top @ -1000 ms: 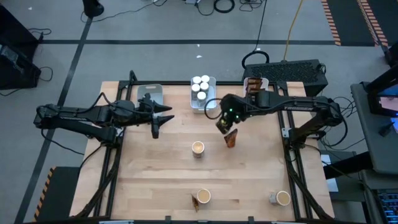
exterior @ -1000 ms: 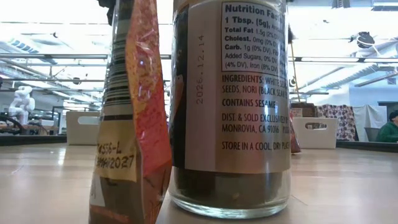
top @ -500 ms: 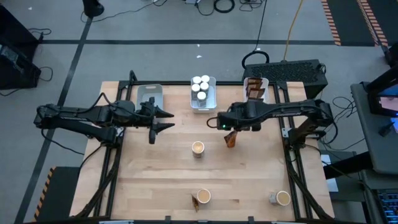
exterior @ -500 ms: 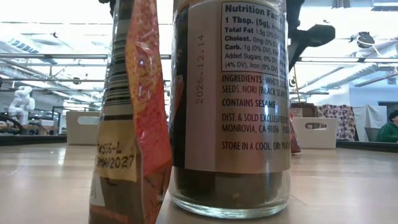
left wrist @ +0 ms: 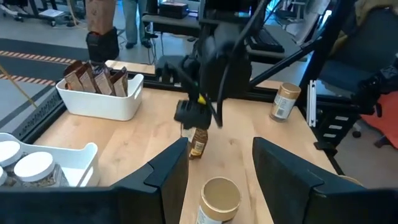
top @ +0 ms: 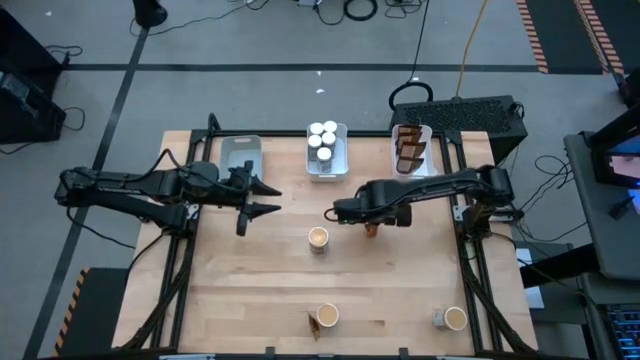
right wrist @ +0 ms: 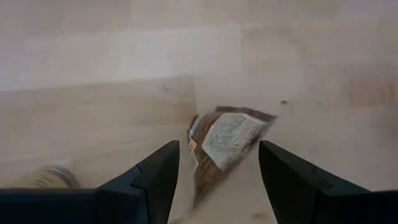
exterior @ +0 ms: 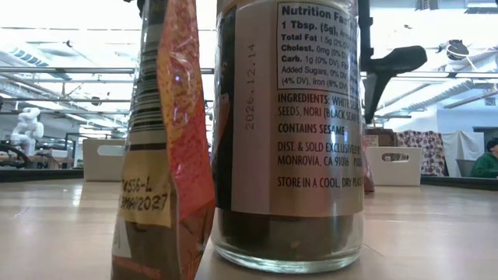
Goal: Sort spices by type
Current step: Put the orange seasoning bag into the right white bin
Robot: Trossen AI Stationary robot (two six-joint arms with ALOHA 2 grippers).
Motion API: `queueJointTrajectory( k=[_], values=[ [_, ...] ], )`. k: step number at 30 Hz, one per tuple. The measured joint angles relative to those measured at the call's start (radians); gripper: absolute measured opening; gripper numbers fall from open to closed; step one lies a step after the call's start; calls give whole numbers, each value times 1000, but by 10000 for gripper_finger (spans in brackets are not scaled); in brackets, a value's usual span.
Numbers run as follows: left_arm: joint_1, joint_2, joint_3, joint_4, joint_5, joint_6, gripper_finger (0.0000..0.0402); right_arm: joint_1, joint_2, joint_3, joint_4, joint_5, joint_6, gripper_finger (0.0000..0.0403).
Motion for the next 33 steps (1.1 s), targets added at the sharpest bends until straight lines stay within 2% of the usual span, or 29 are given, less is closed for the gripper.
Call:
queueJointTrajectory(
  k=[9,19,24,28,33],
  values=[
    [0,0,0,0,19,0,183,38,81,0,6,-70,-23,201],
    [0,3,0,1,19,5,183,40,182,0,58,-59,-123,201],
    [0,20,0,0,19,3,183,33,195,0,75,-11,-162,197],
    [0,41,0,-1,18,0,183,24,195,0,61,15,-178,176],
    [0,57,0,10,18,-1,183,18,195,0,51,17,-232,126]
  ],
)
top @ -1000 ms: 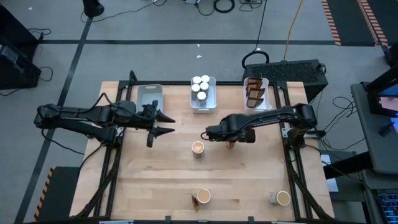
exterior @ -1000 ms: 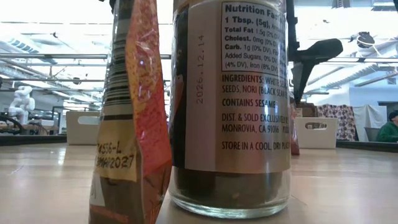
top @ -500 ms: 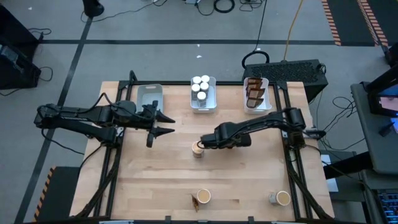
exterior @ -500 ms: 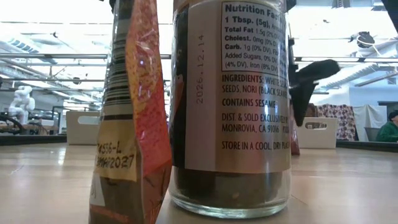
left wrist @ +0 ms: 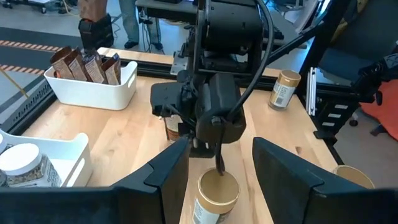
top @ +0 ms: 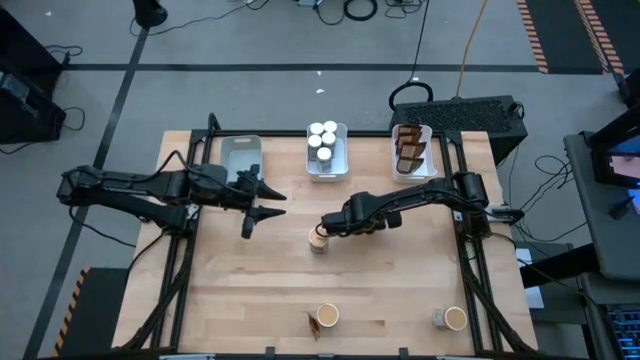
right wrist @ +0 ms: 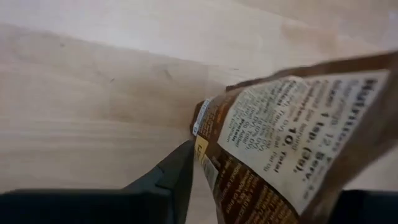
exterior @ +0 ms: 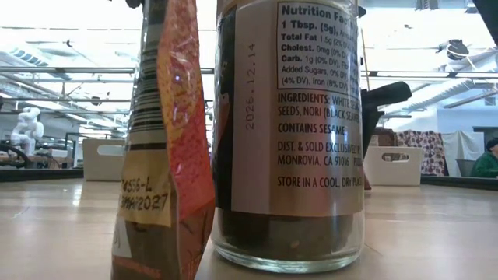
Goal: Sort spices by type
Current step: Put the orange seasoning bag into the right white bin
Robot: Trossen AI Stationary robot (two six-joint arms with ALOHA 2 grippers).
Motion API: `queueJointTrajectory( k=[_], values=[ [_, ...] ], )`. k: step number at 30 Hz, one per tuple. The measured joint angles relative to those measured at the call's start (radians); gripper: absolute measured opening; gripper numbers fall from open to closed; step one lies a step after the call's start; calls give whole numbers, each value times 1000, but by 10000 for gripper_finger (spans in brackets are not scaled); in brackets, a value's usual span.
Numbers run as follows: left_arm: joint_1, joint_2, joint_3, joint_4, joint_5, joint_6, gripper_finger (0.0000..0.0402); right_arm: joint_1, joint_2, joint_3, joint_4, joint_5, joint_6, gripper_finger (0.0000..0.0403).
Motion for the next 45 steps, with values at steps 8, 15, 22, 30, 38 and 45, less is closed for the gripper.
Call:
queueJointTrajectory(
  k=[8,15,22,30,38,45],
  values=[
    [0,3,0,29,-30,0,183,-6,0,0,-4,4,-86,40],
    [3,3,0,58,-47,0,183,-8,-5,0,-10,17,-194,8],
    [27,3,0,58,-60,0,183,-28,-73,0,-24,50,-326,11],
    [57,3,0,77,-61,-18,183,-110,-238,0,-110,159,-567,8],
    [67,3,0,76,-78,-53,183,-266,-405,0,-225,191,-1049,8],
    [67,3,0,76,-139,-85,183,-419,-487,0,-216,199,-1387,8]
  ],
)
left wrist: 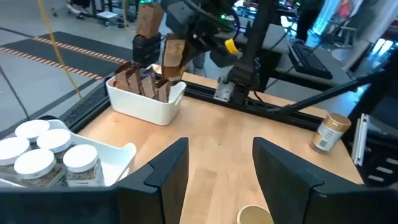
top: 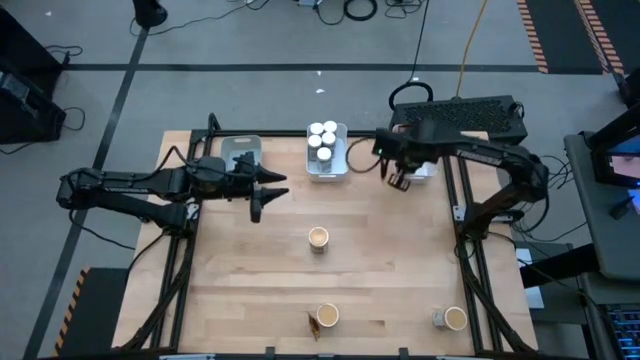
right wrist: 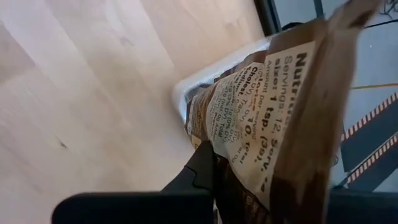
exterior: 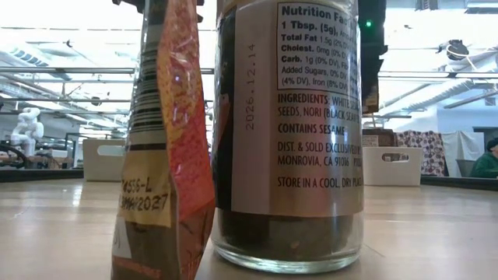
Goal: Sort spices by type
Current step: Put the orange seasoning bag into the right white bin
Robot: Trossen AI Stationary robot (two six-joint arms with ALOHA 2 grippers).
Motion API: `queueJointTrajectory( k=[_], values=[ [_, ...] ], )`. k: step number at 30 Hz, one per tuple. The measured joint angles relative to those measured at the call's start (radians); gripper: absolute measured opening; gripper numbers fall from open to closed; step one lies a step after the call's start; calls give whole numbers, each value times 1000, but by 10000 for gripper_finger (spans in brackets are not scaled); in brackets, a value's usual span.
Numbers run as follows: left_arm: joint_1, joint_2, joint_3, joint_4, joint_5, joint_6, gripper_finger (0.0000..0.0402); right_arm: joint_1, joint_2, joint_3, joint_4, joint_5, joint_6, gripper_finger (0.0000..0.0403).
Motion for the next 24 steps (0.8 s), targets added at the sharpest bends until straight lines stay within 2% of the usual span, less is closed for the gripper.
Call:
queueJointTrajectory(
  k=[4,10,15,24],
  values=[
    [0,0,0,0,-29,-19,183,-81,-32,-35,17,-74,-107,8],
    [-1,0,0,-1,-77,-20,183,-174,-97,-192,109,-136,-242,8],
    [-1,0,0,0,-124,-21,183,-212,-158,-292,207,-133,-307,8],
    [-1,1,0,36,-160,-24,183,-267,-180,-418,360,-73,-301,8]
  ],
)
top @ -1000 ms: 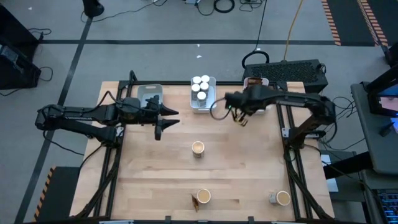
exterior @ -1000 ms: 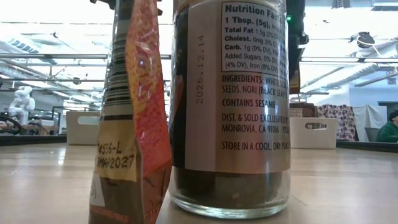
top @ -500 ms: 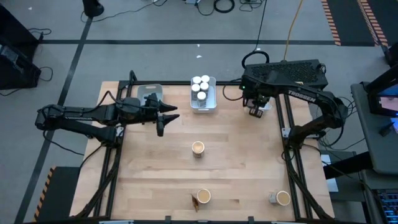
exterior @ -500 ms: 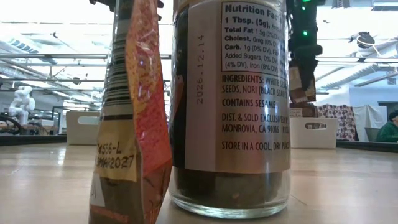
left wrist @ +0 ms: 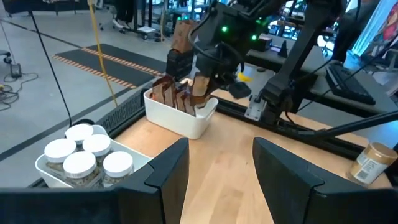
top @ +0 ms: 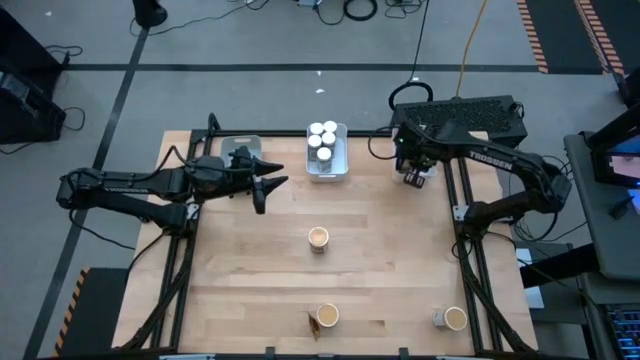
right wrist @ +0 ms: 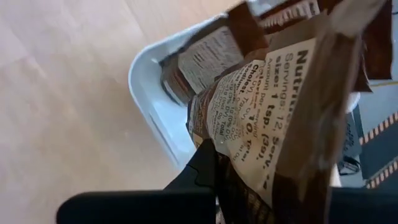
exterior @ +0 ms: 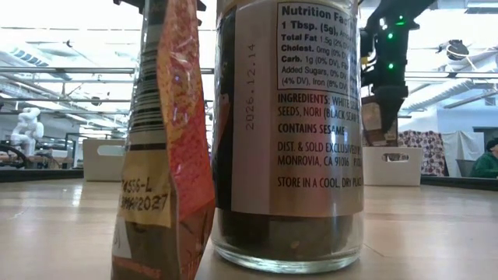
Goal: Sort spices by type
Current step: Put the orange seasoning bag into the right white bin
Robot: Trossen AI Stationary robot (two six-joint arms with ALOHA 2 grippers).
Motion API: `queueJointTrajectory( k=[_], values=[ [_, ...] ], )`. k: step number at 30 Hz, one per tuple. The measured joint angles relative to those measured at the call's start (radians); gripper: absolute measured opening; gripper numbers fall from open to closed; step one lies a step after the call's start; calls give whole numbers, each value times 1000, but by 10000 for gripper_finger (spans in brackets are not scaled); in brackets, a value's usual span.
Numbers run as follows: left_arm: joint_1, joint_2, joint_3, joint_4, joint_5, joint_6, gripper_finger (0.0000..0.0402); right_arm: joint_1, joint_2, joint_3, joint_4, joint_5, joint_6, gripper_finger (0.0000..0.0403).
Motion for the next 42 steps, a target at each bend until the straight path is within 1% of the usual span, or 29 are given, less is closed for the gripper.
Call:
queueJointTrajectory(
  k=[3,8,10,13,14,20,26,35,42],
  values=[
    [0,1,0,1,-1,-22,183,-2,0,-26,53,-3,-28,8],
    [0,1,0,2,-2,-38,183,-1,0,-40,80,-7,-84,8],
    [0,1,0,3,-2,-47,183,-2,0,-40,75,-35,-111,8],
    [0,1,0,3,-1,-48,183,-1,0,-40,65,-120,-171,8],
    [0,1,0,2,-1,-48,183,-1,0,-40,66,-134,-192,8],
    [0,1,0,2,-1,-48,183,-1,0,-40,69,-137,-253,9],
    [0,1,0,-11,-1,-48,183,-1,16,-40,70,-136,-272,9],
    [0,1,0,-13,-1,-47,183,-4,97,-39,74,-124,-277,9],
    [-1,1,0,-14,5,-47,183,-32,141,-40,111,-146,-249,9]
  ],
)
